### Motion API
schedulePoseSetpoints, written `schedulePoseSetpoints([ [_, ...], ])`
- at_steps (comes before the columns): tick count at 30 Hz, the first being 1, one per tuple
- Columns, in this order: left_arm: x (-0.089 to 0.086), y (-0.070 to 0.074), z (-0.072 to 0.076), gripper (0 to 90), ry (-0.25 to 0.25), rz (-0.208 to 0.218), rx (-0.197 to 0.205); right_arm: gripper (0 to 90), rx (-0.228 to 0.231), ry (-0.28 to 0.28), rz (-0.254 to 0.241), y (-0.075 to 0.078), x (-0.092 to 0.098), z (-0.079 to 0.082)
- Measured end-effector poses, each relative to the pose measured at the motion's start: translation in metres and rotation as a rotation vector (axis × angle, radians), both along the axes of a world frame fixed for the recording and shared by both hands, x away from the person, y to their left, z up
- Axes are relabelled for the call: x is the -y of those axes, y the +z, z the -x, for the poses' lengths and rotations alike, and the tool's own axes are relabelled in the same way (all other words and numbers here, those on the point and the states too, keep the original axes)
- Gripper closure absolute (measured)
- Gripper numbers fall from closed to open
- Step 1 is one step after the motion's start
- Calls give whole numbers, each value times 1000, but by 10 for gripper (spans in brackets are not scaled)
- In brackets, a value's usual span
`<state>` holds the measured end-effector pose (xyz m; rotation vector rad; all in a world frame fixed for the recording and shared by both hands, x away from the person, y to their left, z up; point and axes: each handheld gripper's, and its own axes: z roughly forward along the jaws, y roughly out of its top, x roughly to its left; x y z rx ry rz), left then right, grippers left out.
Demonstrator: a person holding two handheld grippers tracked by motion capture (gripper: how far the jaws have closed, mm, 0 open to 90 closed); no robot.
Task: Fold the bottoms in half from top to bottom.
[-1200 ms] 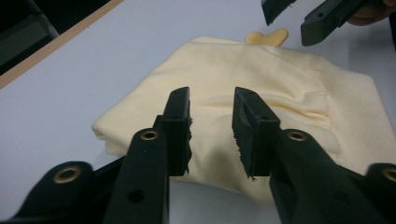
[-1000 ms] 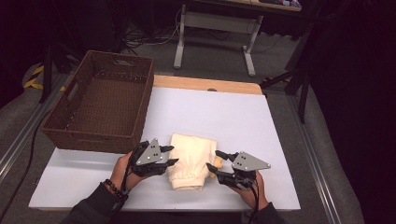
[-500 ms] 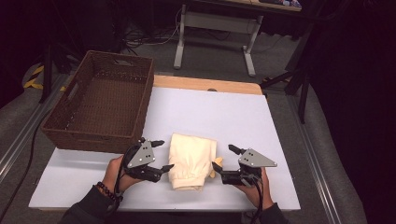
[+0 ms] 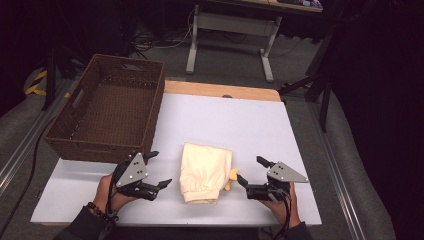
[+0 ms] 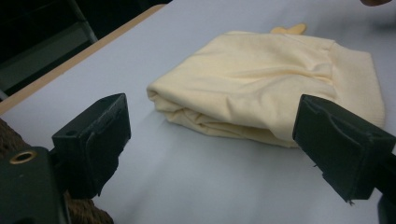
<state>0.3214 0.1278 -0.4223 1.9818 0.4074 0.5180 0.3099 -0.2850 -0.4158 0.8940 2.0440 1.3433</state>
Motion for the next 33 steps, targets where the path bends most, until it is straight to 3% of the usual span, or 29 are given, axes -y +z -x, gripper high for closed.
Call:
schedulePoseSetpoints([
  [7, -15, -11, 6, 100, 33, -26, -5, 66, 29, 10, 34, -6, 7, 7],
  [11, -24, -19, 8, 90, 56, -14, -7, 65, 35, 16, 31, -10, 11, 9],
  [15, -30, -27, 9, 87, 71, -12, -37, 67, 43, 20, 48, -15, 12, 12],
  [20, -35, -37, 13, 88, 76, -2, -87, 66, 1, 14, 58, -24, 13, 13],
  [33, -38, -34, 12, 98, 66, 7, -85, 76, -16, 6, 60, -26, 14, 12],
])
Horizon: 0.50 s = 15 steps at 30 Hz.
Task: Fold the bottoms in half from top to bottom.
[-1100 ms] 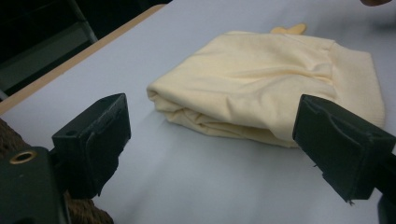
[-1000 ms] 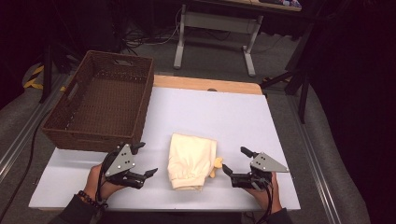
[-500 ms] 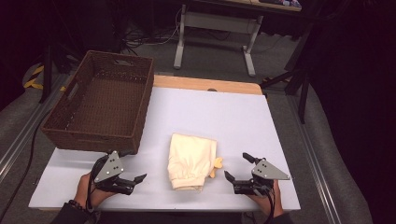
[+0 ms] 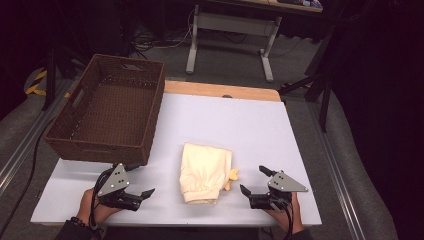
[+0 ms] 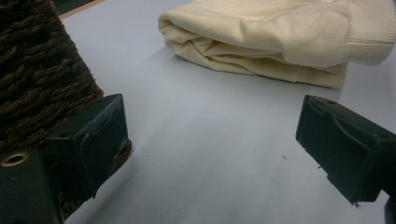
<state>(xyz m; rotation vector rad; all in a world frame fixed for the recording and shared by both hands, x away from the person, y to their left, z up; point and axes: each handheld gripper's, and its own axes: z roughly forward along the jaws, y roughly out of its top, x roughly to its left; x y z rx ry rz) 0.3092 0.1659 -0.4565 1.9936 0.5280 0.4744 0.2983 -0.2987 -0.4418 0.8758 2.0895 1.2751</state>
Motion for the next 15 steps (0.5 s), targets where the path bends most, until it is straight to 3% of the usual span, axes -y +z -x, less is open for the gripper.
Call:
schedulePoseSetpoints([
  [15, -4, 0, -2, 109, 14, 3, -11, 82, 2, 4, -13, 2, 1, -3],
])
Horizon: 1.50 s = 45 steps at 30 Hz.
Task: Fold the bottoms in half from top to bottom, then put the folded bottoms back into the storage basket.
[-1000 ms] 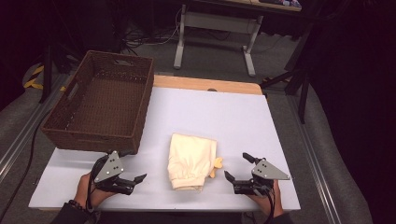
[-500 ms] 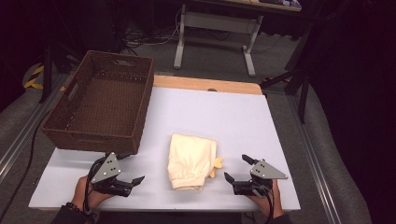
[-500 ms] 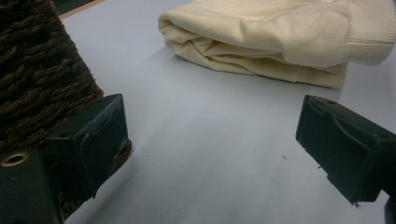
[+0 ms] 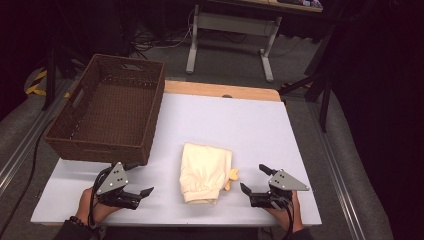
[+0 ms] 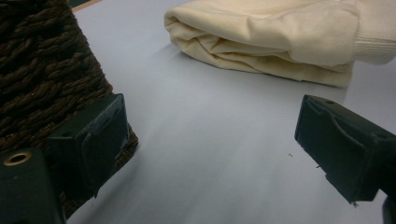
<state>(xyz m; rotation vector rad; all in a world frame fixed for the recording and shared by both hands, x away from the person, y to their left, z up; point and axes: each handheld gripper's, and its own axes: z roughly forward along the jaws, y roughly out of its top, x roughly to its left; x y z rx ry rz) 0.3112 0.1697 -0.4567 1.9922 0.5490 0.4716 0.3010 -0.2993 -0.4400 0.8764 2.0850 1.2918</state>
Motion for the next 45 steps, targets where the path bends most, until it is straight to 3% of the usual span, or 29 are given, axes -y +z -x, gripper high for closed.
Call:
schedulePoseSetpoints([
  [16, 0, -1, 0, 114, -2, -11, -16, 83, -13, 2, 0, -1, -1, -2],
  [23, 3, 6, 1, 115, -8, -9, -2, 83, -7, 9, 11, 0, -2, -1],
  [26, 3, 8, 0, 117, -8, 9, -14, 84, -5, 8, 2, 1, -2, -1],
  [33, 8, 11, -3, 130, -25, 5, -55, 84, -39, 3, -3, 2, -3, -3],
  [39, 14, 19, -4, 130, -52, 26, -60, 92, -54, -4, -20, 7, -3, -6],
  [45, 18, 24, -5, 128, -47, 16, -51, 93, -46, -5, -29, 15, -3, -6],
])
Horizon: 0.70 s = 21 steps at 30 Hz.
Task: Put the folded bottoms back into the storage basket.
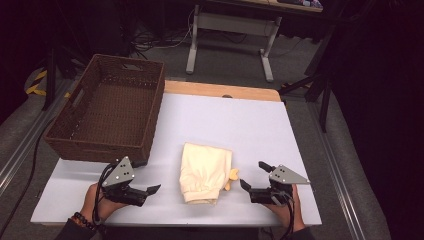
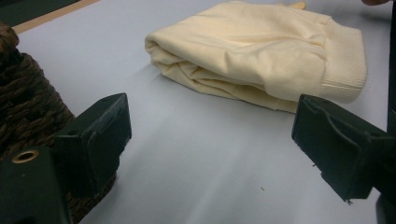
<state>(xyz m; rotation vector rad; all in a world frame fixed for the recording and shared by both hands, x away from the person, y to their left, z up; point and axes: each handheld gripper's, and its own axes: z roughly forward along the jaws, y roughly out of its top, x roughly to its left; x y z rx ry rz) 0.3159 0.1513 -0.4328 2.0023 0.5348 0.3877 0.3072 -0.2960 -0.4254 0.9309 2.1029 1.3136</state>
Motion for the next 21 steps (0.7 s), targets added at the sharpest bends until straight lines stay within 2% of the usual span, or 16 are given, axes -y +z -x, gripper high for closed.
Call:
schedulePoseSetpoints([
  [7, 2, 9, -3, 129, -4, 18, 17, 105, 30, 18, -5, 10, -2, -1],
  [9, 4, 11, -3, 129, -2, 31, 17, 107, 30, 22, -5, 13, -4, -1],
  [21, 25, 16, -10, 124, -31, 31, 4, 103, 9, 5, -6, 17, -12, -11],
])
